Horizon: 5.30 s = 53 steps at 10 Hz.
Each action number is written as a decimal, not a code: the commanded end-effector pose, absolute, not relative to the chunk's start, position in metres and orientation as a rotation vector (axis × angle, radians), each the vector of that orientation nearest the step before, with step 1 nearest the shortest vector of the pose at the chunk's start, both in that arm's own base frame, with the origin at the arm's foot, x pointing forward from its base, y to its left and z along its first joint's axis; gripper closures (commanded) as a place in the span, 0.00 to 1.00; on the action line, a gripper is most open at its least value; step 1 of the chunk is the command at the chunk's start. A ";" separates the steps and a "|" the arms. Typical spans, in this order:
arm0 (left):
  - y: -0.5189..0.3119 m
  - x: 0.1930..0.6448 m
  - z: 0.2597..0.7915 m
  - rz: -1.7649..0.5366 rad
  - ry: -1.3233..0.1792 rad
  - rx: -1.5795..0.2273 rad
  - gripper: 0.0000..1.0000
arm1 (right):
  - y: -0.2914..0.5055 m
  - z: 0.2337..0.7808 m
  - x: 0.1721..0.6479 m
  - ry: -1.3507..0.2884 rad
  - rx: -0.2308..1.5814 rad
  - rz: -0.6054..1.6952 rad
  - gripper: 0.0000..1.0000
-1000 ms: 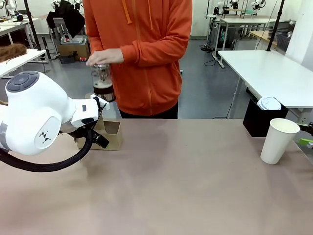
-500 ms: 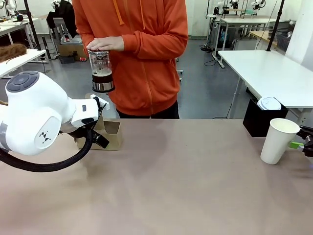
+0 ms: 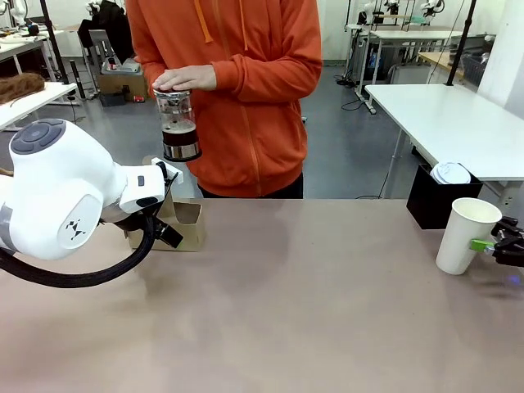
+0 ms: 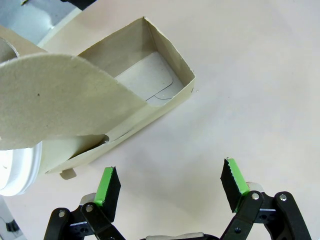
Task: Pour a drink into a cup and package it in a carrier.
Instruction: Pick up the 600 ml Paper Cup and place it in the middle top area of the table, then when a person places the Paper Cup Lid on the 600 ml Paper Cup , lift the 600 ml Paper Cup.
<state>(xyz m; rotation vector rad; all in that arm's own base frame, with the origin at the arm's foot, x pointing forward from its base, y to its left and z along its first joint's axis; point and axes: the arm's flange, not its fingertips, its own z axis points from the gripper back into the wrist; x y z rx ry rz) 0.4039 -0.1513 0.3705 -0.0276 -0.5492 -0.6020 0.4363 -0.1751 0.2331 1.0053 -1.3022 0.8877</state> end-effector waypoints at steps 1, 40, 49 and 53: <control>-0.151 0.404 0.371 -0.602 -0.549 -0.029 0.00 | -0.158 0.230 0.439 -1.292 1.005 0.858 0.00; -0.151 0.404 0.371 -0.602 -0.549 -0.029 0.00 | 0.111 0.283 0.518 -1.361 0.843 0.679 0.20; -0.151 0.404 0.371 -0.602 -0.549 -0.029 0.00 | 0.111 0.283 0.518 -1.361 0.843 0.679 0.20; -0.151 0.404 0.371 -0.602 -0.549 -0.029 0.00 | 0.111 0.283 0.518 -1.361 0.843 0.679 0.20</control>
